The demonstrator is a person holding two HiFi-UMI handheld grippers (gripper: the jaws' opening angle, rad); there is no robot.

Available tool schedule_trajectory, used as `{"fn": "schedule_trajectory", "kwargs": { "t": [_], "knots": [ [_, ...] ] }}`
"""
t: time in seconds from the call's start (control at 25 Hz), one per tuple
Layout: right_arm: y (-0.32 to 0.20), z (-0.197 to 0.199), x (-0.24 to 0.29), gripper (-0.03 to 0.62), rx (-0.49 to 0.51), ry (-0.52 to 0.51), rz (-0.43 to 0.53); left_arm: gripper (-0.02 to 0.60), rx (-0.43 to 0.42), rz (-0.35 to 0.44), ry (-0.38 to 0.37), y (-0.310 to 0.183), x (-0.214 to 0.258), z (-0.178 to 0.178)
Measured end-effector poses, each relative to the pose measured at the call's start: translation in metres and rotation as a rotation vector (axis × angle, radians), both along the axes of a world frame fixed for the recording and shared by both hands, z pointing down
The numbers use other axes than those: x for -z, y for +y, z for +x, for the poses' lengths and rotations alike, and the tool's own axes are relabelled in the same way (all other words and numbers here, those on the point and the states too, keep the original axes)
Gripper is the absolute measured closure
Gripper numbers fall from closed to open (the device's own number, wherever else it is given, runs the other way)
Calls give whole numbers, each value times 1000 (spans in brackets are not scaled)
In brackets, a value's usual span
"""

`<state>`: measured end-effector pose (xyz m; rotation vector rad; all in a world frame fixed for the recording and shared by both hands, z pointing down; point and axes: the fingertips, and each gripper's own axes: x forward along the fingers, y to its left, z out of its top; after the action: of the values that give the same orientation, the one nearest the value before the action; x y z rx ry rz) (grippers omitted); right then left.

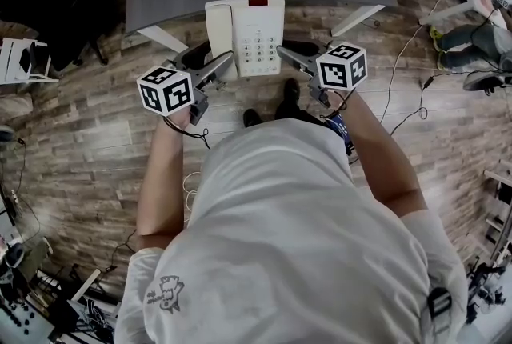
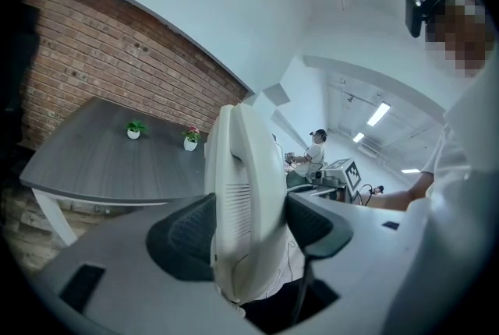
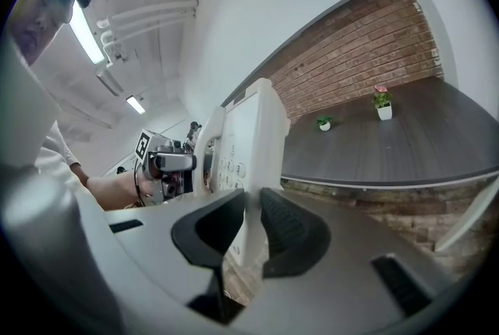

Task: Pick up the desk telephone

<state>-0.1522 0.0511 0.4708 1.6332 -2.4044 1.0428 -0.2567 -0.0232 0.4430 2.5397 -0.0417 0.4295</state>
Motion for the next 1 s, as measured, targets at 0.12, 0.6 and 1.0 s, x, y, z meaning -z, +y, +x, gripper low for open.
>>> {"fn": "schedule_trajectory", "kwargs": {
  "t": [0.12,0.6,1.0],
  "knots": [
    [8,-7,-1,519,-2,-3,3,285,3,-5,2,8,-1,-7],
    [14,-9,-4,519,-13,0,-5,285,-5,-14,-2,12,-6,-9],
    [14,-8,-2,520,-15,1,-6,285,-10,-8,-2,12,-2,-7]
  ]
}}
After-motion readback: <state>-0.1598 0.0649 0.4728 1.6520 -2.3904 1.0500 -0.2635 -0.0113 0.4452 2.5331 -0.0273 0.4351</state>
